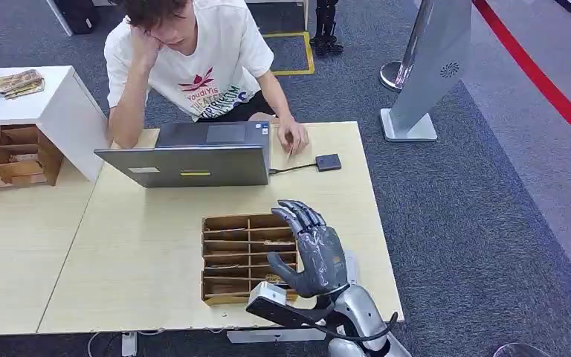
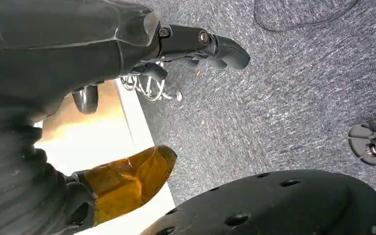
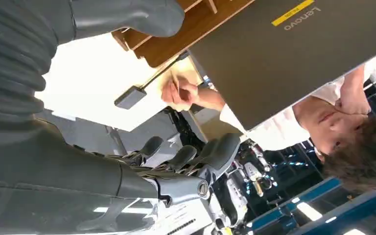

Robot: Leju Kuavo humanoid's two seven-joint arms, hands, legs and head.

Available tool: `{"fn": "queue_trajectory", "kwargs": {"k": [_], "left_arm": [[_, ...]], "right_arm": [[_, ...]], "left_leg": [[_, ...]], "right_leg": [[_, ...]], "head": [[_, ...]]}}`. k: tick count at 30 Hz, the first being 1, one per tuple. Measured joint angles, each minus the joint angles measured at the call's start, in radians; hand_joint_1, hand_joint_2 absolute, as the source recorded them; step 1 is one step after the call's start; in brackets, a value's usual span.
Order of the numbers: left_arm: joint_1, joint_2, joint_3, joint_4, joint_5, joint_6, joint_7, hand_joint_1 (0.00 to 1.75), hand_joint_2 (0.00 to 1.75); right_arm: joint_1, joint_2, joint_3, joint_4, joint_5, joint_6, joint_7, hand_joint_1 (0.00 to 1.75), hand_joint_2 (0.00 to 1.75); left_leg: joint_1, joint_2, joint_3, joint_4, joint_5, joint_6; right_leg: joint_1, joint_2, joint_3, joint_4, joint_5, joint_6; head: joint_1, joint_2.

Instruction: Pass the card to the sensor for recognition and then transmit it.

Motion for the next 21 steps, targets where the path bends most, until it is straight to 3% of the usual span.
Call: {"fn": "queue_trajectory", "kwargs": {"k": [5, 21], "left_arm": [[0.0, 0.0, 0.0, 0.0, 0.0, 0.0, 0.0, 0.0, 1.75], [0.0, 0.0, 0.0, 0.0, 0.001, -0.002, 0.0, 0.0, 1.75]], "right_arm": [[-0.004, -0.002, 0.0, 0.007, 0.041, 0.0, 0.019, 0.66, 1.75], [-0.022, -0.002, 0.008, 0.051, 0.104, 0.007, 0.048, 0.73, 1.75]], "left_leg": [[0.0, 0.0, 0.0, 0.0, 0.0, 0.0], [0.0, 0.0, 0.0, 0.0, 0.0, 0.0]], "right_leg": [[0.0, 0.0, 0.0, 0.0, 0.0, 0.0], [0.0, 0.0, 0.0, 0.0, 0.0, 0.0]], "head": [[0.0, 0.0], [0.0, 0.0]]}}
